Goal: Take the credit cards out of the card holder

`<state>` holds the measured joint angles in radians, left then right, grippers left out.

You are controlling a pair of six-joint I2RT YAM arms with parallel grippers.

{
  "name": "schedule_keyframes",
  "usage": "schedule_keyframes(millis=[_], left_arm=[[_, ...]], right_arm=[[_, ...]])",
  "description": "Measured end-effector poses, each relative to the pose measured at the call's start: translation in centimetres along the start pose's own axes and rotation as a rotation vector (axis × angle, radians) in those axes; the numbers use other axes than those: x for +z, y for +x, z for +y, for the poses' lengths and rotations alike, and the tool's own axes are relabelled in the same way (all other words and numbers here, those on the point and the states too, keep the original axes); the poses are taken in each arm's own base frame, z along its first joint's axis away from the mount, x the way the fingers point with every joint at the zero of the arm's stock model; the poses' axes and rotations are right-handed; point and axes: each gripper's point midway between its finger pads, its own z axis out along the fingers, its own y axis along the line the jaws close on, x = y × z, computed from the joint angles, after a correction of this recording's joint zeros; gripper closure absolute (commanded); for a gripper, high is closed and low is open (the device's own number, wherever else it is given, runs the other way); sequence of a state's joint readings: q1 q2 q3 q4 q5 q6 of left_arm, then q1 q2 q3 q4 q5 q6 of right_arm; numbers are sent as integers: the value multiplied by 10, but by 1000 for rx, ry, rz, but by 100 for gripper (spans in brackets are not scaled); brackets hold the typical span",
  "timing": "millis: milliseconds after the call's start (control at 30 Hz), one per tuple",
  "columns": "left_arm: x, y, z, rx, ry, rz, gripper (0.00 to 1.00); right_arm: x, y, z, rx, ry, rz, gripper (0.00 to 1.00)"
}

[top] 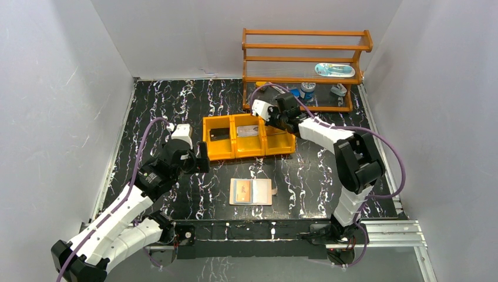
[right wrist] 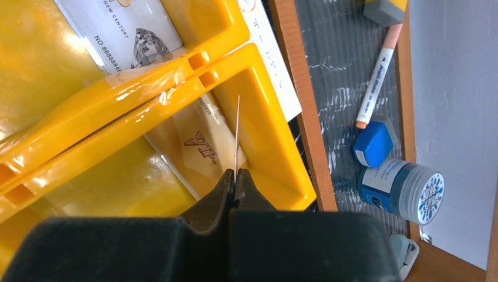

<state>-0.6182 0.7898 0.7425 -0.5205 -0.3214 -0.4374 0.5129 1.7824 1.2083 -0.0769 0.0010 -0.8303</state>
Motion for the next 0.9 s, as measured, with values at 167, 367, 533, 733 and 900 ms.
schedule_keyframes(millis=[167, 367, 533, 733, 900], left_arm=[[0, 1, 1, 1, -3, 1, 2], [-1, 0, 1, 4, -3, 0, 2], [0, 1, 1, 8, -3, 2, 2], [0, 1, 1, 10, -4, 6, 2], [1, 2, 1, 13, -4, 10, 2]], right_arm=[[11, 13, 5, -37, -12, 41, 100], [20, 23, 8, -79, -12, 81, 95], [20, 21, 1, -111, 20, 83, 95], [30, 24, 1, -145, 38, 95, 88], [35, 28, 9, -157, 25, 105, 75]])
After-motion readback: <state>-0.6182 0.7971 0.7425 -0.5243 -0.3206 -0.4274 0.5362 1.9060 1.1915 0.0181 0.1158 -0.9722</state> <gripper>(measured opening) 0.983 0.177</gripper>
